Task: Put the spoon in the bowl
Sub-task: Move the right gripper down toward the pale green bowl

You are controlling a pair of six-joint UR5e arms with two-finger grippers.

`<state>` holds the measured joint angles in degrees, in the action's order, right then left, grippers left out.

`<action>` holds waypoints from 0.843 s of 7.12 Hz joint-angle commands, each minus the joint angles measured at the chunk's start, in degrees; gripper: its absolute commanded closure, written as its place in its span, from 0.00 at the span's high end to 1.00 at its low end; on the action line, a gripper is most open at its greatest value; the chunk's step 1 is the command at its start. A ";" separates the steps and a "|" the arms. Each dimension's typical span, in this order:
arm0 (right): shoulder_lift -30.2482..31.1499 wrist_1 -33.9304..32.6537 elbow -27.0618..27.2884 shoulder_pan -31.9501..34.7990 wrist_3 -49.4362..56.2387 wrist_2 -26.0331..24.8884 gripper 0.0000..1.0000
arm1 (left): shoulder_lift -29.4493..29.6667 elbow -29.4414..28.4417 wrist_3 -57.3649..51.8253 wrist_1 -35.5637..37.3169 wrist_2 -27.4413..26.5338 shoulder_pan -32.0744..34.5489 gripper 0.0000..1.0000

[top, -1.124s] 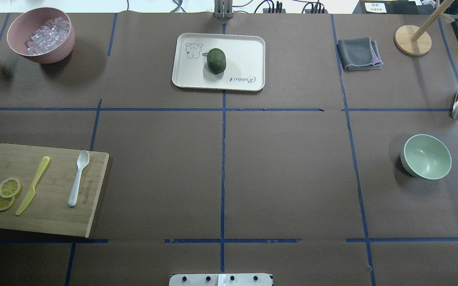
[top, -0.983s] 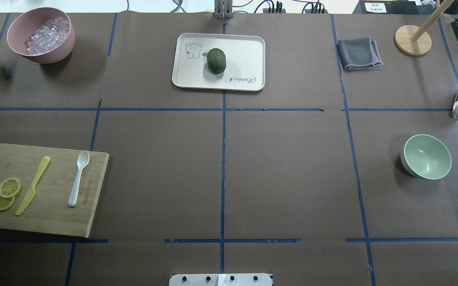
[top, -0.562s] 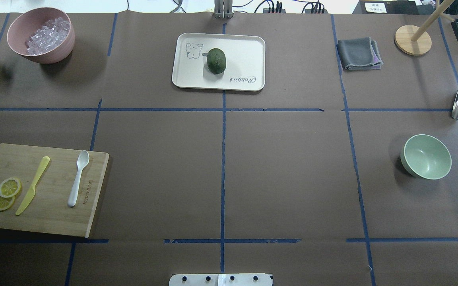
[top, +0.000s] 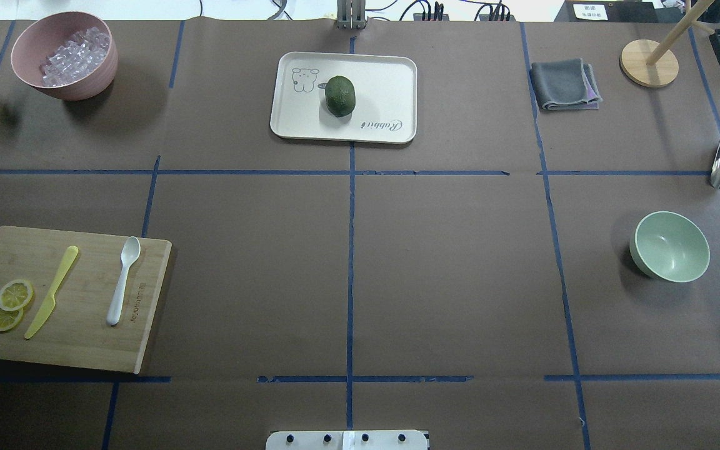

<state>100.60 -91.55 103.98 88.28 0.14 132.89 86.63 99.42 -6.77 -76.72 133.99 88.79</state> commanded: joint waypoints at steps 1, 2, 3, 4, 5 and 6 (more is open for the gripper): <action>-0.05 0.23 -0.44 -0.03 -0.05 0.09 1.00 | -0.41 0.25 0.52 -1.22 6.68 -0.98 1.00; -0.05 0.32 -0.44 -0.64 0.03 0.09 1.00 | -0.15 0.51 0.62 -3.67 8.72 -4.03 1.00; -0.05 0.40 -0.44 -2.39 -0.05 0.09 1.00 | -0.32 0.68 1.49 -7.09 8.74 -6.59 1.00; -0.05 3.36 -0.88 -5.37 -3.01 0.00 0.99 | -0.32 0.77 2.80 -7.30 8.83 -7.31 1.00; -0.05 10.35 -1.49 -8.96 -12.96 0.00 0.99 | -0.32 1.73 3.25 -7.65 8.74 -7.32 1.00; -0.05 16.08 -2.46 -13.00 -19.15 -0.09 0.98 | -0.41 2.44 3.25 -7.74 8.65 -7.40 1.00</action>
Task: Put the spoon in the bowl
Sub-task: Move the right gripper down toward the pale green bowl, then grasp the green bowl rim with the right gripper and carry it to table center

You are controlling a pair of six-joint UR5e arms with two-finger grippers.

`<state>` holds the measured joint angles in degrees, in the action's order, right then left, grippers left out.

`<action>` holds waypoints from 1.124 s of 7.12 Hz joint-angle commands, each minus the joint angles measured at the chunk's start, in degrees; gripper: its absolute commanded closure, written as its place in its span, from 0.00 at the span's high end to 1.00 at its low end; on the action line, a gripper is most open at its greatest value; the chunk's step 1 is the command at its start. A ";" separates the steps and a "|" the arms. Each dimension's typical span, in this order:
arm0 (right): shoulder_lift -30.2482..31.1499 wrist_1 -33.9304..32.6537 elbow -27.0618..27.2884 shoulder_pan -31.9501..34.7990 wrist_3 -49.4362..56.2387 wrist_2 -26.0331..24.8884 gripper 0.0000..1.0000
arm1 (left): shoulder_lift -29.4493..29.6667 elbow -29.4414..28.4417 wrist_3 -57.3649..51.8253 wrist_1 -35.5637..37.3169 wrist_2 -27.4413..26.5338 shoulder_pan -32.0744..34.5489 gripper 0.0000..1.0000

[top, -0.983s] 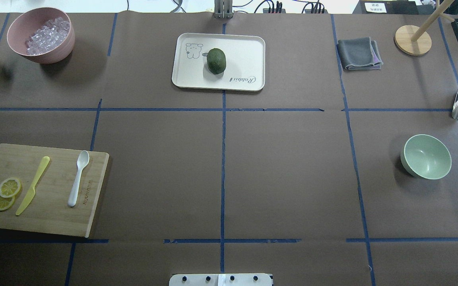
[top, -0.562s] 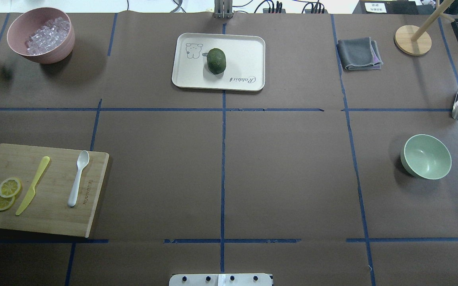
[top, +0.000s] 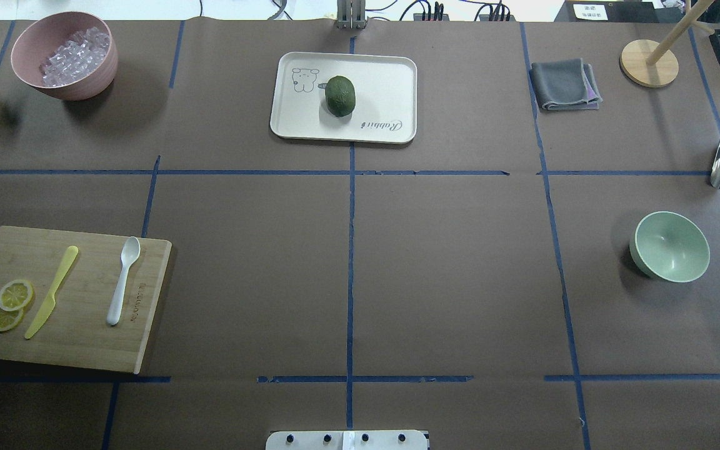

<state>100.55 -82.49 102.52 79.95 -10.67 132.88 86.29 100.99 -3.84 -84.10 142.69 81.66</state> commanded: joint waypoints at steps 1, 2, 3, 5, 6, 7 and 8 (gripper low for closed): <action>-0.78 9.78 -2.74 -6.89 -9.54 -0.08 0.98 | 0.02 1.05 0.41 -0.37 0.05 -0.27 1.00; -1.84 12.24 -4.85 -8.92 -11.55 -0.08 0.97 | 0.02 2.44 0.58 -0.37 -0.30 -0.27 1.00; -2.37 15.92 -5.65 -11.63 -15.14 -0.08 0.96 | 0.02 2.63 0.50 -0.28 -0.39 -0.27 1.00; -2.90 21.91 -8.12 -14.73 -20.26 0.00 0.95 | 0.02 2.55 0.41 -0.28 -0.66 -0.80 1.00; -2.99 21.93 -9.43 -17.17 -20.19 -0.34 0.91 | 0.02 2.63 0.41 -0.36 -0.66 -0.80 1.00; -3.25 22.11 -10.14 -17.55 -20.18 -0.08 0.69 | 0.02 2.63 0.41 -0.37 -0.66 -0.80 1.00; -3.34 22.02 -10.14 -17.72 -20.71 0.00 0.24 | -0.06 2.55 0.32 -0.28 -0.66 -0.80 1.00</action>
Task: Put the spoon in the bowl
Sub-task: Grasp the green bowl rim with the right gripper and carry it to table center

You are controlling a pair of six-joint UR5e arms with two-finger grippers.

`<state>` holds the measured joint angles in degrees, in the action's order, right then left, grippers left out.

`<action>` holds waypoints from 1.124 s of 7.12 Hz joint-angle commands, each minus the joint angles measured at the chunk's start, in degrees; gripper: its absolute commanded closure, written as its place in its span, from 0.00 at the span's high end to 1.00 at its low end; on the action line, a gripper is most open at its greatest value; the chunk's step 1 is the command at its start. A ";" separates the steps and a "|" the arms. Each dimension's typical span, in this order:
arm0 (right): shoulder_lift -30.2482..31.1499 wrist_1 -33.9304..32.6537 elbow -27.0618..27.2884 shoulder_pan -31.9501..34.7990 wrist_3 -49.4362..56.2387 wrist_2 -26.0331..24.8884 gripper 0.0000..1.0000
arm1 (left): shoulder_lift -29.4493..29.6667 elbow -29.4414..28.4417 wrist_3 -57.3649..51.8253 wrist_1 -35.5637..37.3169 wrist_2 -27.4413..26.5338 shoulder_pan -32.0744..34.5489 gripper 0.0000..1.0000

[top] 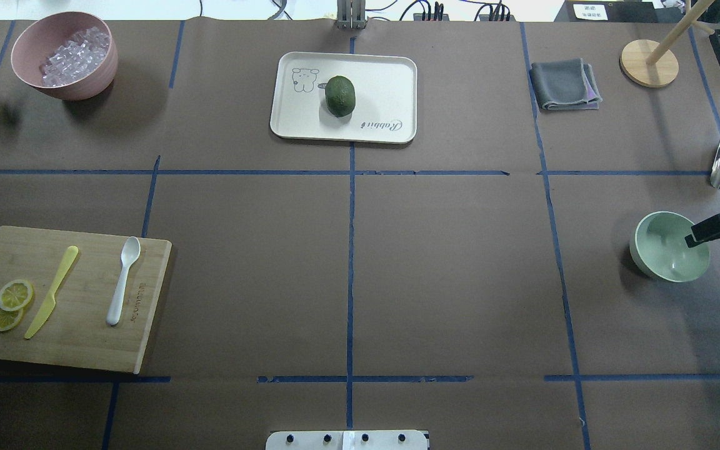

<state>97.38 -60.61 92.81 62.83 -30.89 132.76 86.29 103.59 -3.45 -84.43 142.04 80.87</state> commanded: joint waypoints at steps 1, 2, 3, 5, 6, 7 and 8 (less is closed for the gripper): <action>-0.87 0.05 -0.53 -0.60 -0.66 0.21 0.00 | -0.07 -0.06 -0.07 0.06 -0.01 -0.01 1.00; -2.09 -0.04 -1.05 -0.77 -0.58 0.48 0.00 | -0.07 -0.06 -0.07 0.06 -0.01 -0.01 1.00; -2.72 0.05 -0.62 -0.77 -0.67 1.17 0.00 | -0.07 -0.06 0.02 0.06 -0.01 -0.01 1.00; -6.39 -0.04 4.36 -2.69 -8.86 7.32 0.00 | 0.10 0.55 -0.07 -0.03 -0.01 -0.01 1.00; -10.76 -0.30 6.22 -7.15 -18.76 6.72 0.00 | 0.28 1.00 0.02 -0.03 -0.01 -0.01 1.00; -15.77 -0.30 6.59 -10.32 -27.13 6.63 0.00 | 0.45 2.48 0.80 -0.03 -0.01 -2.01 1.00; -21.73 -0.39 6.33 -16.27 -36.08 2.54 0.00 | 0.54 4.41 4.55 -0.03 -0.01 -4.46 1.00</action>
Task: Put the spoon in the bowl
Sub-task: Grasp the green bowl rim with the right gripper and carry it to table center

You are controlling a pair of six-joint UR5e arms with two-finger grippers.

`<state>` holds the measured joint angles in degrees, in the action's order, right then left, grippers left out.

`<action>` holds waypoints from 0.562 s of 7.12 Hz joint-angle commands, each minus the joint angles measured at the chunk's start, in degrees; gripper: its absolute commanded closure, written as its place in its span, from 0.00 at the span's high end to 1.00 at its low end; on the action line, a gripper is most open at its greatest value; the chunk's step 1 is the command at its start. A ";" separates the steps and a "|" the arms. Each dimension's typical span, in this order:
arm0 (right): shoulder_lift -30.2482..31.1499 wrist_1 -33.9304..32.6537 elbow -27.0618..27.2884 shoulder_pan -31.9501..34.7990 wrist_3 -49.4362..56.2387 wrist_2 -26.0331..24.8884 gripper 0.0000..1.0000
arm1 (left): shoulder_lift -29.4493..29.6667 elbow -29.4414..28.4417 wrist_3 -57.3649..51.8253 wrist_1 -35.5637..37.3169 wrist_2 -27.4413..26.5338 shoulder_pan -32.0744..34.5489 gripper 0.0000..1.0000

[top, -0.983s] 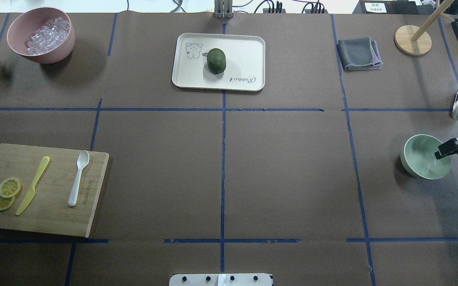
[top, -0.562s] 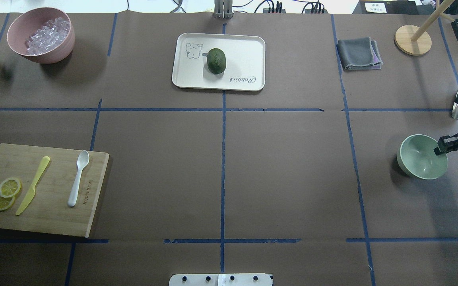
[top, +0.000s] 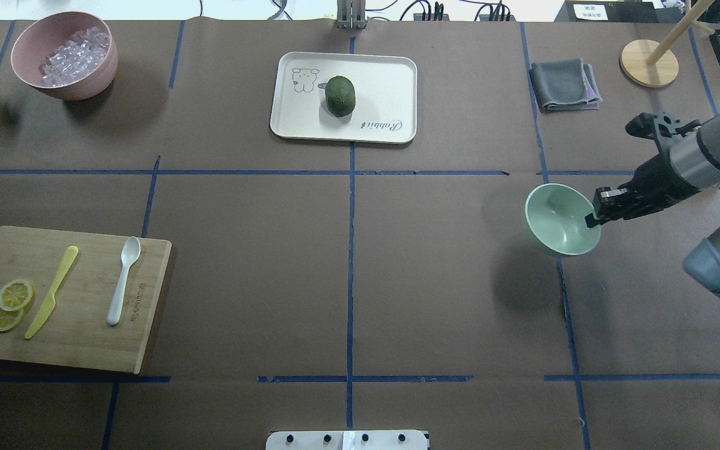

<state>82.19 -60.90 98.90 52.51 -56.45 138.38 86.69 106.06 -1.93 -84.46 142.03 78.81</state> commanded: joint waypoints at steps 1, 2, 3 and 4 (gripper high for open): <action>-11.65 -0.45 -0.98 -11.67 -15.22 -6.94 0.00 | 0.23 2.57 3.68 -2.61 0.00 -3.91 1.00; -18.05 -2.28 -4.39 -14.60 -19.01 -10.46 0.00 | 0.14 2.57 6.21 -5.68 -0.09 -5.93 1.00; -24.12 -4.47 -8.34 -16.72 -22.53 -14.15 0.00 | 0.23 2.49 7.63 -8.41 -1.31 -9.34 1.00; -27.83 -4.67 -11.94 -17.87 -23.87 -15.32 0.00 | 0.84 2.57 9.90 -11.22 -5.24 -11.90 1.00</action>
<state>59.96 -64.54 91.31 36.73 -77.54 125.61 87.08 108.55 5.59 -92.45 139.99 70.05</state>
